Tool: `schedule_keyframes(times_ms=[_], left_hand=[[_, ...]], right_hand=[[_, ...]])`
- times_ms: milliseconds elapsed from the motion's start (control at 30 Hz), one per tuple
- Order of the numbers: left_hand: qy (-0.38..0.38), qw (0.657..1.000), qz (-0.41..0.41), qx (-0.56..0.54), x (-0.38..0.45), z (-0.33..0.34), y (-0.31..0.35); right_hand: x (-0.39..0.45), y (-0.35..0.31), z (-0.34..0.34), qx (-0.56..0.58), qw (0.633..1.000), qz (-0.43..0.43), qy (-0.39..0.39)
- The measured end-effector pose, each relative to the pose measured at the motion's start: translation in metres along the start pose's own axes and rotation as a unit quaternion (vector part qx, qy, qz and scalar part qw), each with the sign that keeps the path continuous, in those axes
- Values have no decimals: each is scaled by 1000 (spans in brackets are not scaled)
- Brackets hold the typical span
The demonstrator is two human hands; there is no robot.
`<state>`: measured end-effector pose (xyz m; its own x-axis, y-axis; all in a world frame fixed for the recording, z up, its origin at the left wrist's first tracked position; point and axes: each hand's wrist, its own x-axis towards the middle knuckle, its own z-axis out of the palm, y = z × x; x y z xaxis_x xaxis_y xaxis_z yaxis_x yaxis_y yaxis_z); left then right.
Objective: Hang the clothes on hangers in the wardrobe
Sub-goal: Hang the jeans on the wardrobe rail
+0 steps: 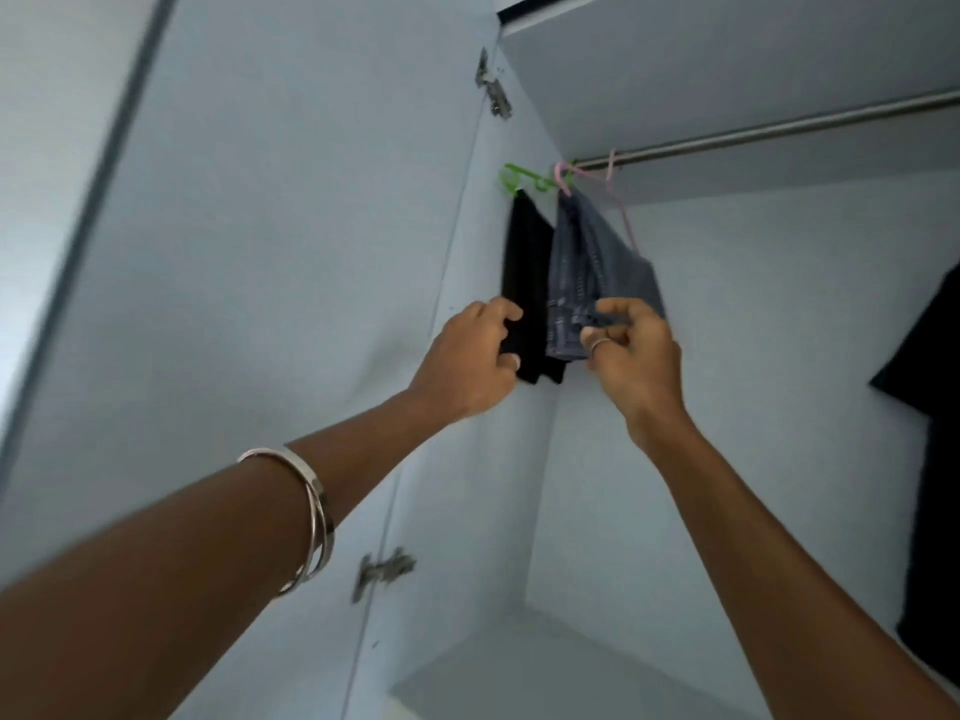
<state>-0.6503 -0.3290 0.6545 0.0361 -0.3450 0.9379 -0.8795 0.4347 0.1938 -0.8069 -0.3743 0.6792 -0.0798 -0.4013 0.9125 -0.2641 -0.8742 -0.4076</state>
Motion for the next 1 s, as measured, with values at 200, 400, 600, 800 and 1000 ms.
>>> schedule_keyframes(times_ms=[200,400,600,800,1000], left_hand=[[15,999,-32,-37,-80,-104,10],[62,997,-49,-8,-155,-255,-10],[67,978,-165,106,-241,-415,-56],[84,942,-267,183,-358,-583,-106],[80,895,-374,231,-447,-706,-145]], right_hand=[[-79,-85,33,210,975,64,-40],[-174,-201,90,361,921,101,-103],[-268,-330,179,420,876,149,-182],[-394,-453,285,431,834,190,-286],[-502,-534,367,423,793,222,-378]])
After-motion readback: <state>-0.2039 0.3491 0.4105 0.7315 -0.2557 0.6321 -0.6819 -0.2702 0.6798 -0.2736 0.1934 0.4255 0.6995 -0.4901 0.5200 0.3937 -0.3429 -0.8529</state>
